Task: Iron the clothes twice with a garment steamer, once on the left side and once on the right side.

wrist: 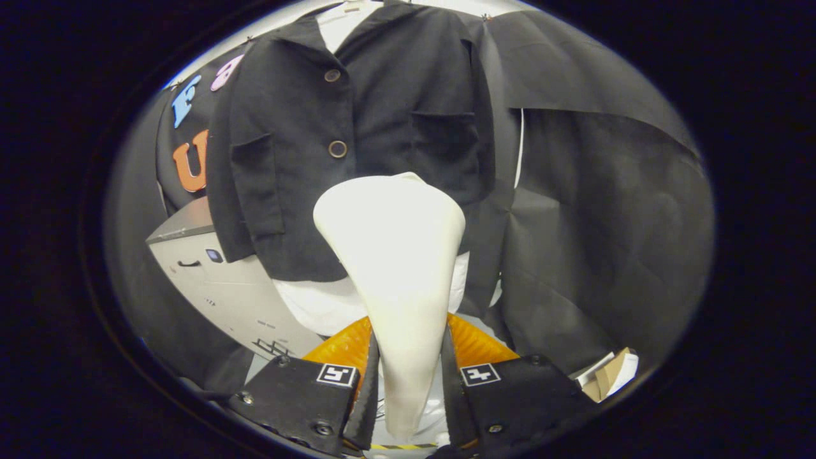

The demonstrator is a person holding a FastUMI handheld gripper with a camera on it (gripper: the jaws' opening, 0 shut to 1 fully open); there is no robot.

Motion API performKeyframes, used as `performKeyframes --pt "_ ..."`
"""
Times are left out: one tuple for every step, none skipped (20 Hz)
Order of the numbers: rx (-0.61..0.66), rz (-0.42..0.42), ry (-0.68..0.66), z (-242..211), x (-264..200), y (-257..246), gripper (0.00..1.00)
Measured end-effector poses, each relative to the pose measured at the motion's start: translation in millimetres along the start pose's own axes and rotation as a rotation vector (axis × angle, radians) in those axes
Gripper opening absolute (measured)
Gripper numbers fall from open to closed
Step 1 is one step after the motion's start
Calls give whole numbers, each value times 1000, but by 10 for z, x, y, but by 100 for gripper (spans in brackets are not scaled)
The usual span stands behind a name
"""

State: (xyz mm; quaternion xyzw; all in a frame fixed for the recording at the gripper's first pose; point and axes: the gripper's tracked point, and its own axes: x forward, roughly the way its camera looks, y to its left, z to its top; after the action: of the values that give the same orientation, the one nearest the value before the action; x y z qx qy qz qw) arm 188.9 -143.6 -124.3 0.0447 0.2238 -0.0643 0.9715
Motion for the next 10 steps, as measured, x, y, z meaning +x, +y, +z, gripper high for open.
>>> performKeyframes --pt "-1 -8 -7 -47 -127 54 46" --pt "0 -15 -11 -97 -257 103 46" --pt "0 -22 -17 -143 -385 164 46" --pt "-2 -23 -24 -193 -519 226 46" --pt "-7 -24 -30 -245 -654 312 46" --pt "-11 -24 -35 -297 -806 376 46" --pt "-18 -23 -40 -343 -946 453 46" --pt "-22 -18 -48 -379 -1085 519 46" --pt "-34 -12 -54 -408 -1210 593 46" --pt "-42 -2 -63 -431 -1345 675 46"
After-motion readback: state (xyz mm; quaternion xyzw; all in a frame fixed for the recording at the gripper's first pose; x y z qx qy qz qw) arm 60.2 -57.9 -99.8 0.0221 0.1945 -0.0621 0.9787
